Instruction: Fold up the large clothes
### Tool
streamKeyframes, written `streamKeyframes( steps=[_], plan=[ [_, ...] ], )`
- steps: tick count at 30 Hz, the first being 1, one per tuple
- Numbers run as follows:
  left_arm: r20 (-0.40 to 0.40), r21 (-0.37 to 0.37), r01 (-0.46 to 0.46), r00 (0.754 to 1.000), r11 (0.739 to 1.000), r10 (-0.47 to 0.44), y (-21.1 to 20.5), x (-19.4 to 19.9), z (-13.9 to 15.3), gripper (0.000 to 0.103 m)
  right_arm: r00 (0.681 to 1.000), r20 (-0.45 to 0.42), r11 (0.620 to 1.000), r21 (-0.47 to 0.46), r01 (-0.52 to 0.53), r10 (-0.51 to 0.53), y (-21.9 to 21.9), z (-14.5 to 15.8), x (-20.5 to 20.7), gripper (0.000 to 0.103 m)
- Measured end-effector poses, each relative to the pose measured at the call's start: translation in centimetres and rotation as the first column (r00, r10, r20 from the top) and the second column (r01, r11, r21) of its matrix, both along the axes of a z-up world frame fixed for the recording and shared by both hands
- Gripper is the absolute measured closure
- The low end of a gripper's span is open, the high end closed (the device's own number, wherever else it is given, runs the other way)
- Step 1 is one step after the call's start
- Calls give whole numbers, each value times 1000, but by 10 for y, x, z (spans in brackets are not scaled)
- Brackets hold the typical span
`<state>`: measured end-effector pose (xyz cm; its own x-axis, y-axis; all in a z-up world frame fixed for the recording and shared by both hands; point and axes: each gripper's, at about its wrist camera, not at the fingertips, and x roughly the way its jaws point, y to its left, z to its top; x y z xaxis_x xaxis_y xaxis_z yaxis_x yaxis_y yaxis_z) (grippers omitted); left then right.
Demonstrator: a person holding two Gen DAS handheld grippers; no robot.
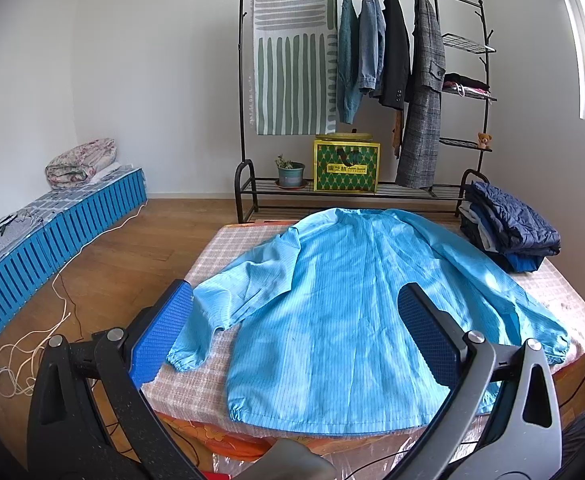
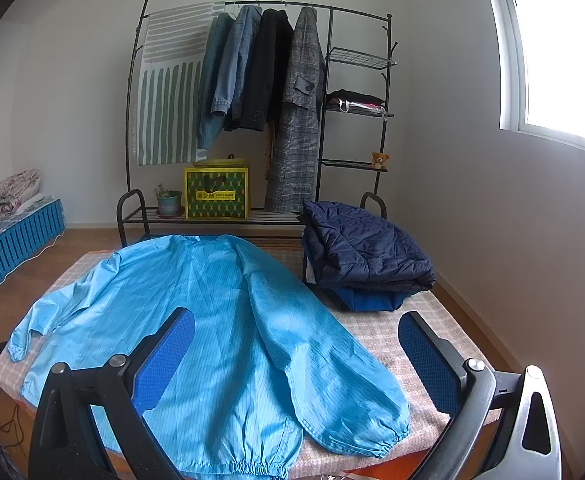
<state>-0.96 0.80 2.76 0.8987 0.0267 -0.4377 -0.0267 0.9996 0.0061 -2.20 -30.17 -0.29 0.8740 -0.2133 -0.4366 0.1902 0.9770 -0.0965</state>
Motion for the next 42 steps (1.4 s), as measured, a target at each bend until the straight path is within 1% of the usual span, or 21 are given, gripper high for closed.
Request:
streamKeyframes(
  steps=[42],
  plan=[
    [23, 12, -3, 1000, 1000, 3, -8, 1, 1, 0, 1000, 9, 1000, -6, -3, 4, 4, 2, -2, 0]
  ],
)
